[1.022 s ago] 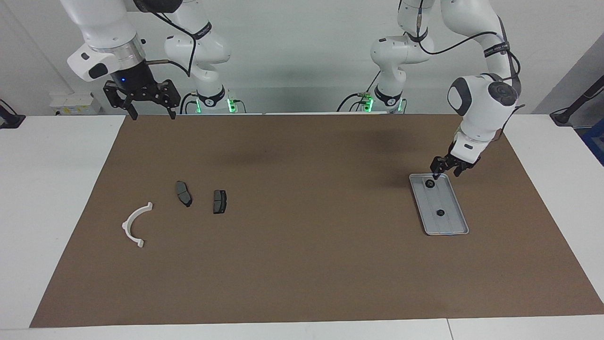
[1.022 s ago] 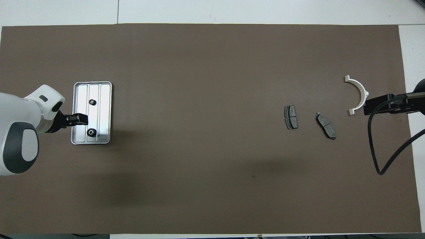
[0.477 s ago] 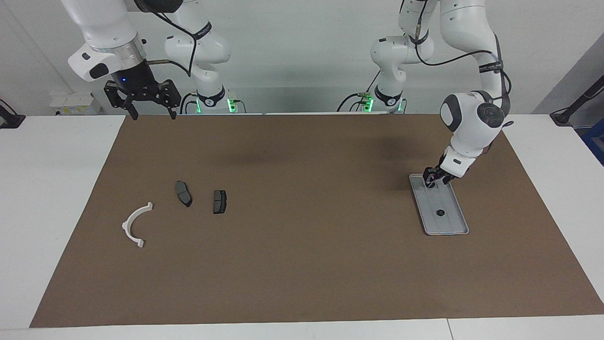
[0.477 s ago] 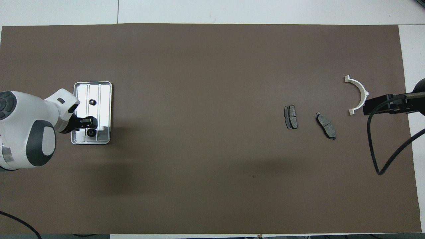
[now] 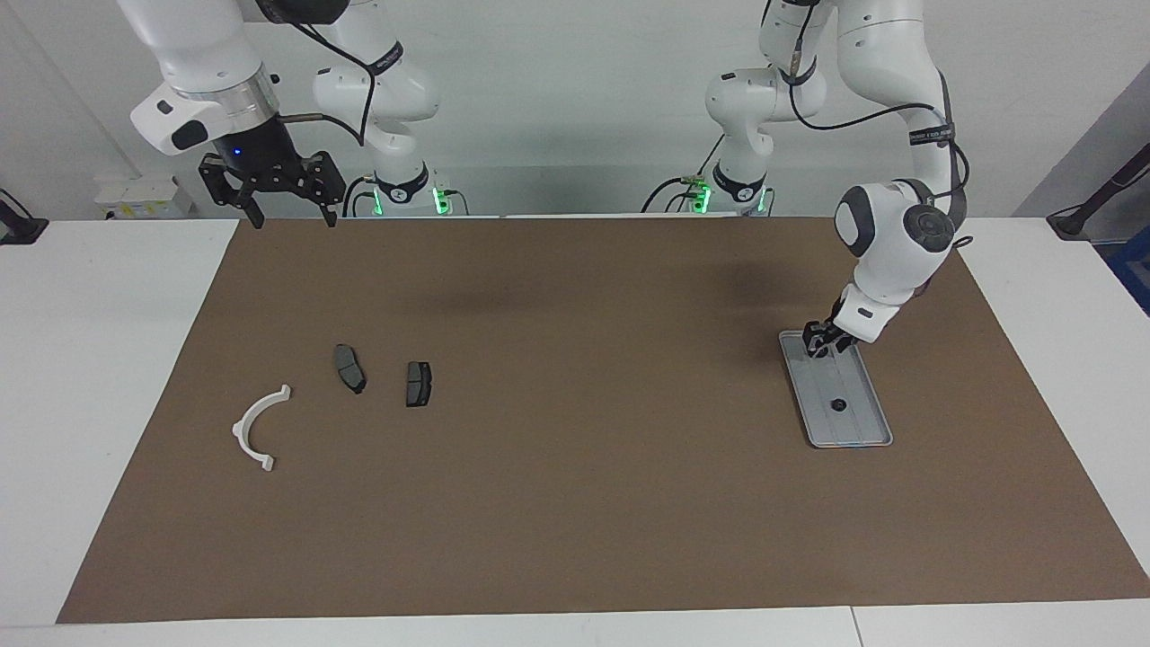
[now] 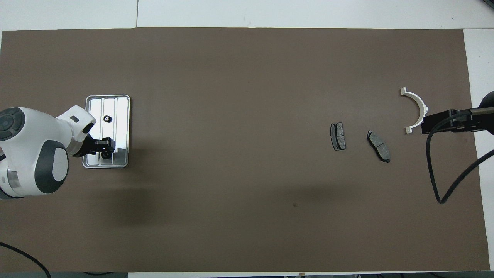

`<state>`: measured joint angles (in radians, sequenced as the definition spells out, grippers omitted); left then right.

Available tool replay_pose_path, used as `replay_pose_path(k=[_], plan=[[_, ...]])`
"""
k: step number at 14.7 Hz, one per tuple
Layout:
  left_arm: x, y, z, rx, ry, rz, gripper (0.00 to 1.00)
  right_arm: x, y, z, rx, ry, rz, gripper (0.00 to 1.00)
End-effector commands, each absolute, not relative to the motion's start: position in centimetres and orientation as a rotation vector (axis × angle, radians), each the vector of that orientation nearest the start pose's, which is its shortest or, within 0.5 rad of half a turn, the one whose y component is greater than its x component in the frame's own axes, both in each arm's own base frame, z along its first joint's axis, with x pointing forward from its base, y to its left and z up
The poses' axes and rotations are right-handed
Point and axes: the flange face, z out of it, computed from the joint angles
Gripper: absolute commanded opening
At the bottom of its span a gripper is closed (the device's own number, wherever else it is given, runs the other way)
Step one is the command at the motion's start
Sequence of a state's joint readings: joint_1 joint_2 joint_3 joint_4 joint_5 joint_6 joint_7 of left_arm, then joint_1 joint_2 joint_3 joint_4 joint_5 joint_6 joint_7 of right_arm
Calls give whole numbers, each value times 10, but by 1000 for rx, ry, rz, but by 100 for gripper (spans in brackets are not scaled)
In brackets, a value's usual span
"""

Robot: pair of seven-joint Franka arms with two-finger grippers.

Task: Place bearing gear from tray to pile
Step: 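Carry the gear to mid-table with the left gripper while the right gripper approaches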

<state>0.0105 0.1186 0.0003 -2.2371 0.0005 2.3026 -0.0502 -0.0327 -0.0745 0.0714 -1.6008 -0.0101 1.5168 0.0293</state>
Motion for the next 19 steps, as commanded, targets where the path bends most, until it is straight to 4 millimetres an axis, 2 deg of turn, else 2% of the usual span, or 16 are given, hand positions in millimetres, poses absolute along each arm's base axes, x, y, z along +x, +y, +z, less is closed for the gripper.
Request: replay_pose_path(k=[1, 5, 8, 10, 16, 18, 19], plan=[[524, 5, 305, -3135, -121, 87, 58, 520, 23, 646, -3138, -65, 3, 100], [520, 4, 303, -3134, -128, 101, 58, 520, 23, 645, -3138, -65, 1, 100], [516, 4, 299, -3132, -145, 110, 58, 519, 38, 646, -3137, -92, 1, 100], [515, 2, 299, -3132, -143, 113, 58, 516, 38, 644, -3136, -91, 8, 100], [518, 3, 301, -3136, -150, 106, 22, 502, 53, 629, -3127, 0, 21, 100], [530, 3, 311, -3141, -157, 80, 13, 501, 57, 625, -3127, 125, 31, 99], [539, 2, 320, -3145, -162, 64, 13, 500, 73, 620, -3128, 174, 37, 99]])
